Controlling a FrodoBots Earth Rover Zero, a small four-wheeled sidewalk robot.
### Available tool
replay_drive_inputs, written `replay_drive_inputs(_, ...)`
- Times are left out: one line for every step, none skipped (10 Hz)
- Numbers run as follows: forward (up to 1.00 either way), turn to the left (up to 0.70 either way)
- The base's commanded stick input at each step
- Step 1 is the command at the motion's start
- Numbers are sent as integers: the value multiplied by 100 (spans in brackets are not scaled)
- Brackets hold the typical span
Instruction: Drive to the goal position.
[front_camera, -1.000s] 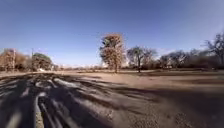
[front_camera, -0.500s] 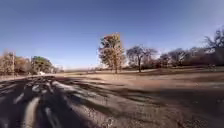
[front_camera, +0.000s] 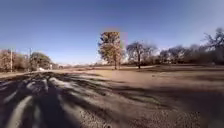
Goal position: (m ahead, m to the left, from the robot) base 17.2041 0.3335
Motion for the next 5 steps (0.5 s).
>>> replay_drive_inputs(50,0)
replay_drive_inputs(50,0)
replay_drive_inputs(50,0)
replay_drive_inputs(50,0)
replay_drive_inputs(50,0)
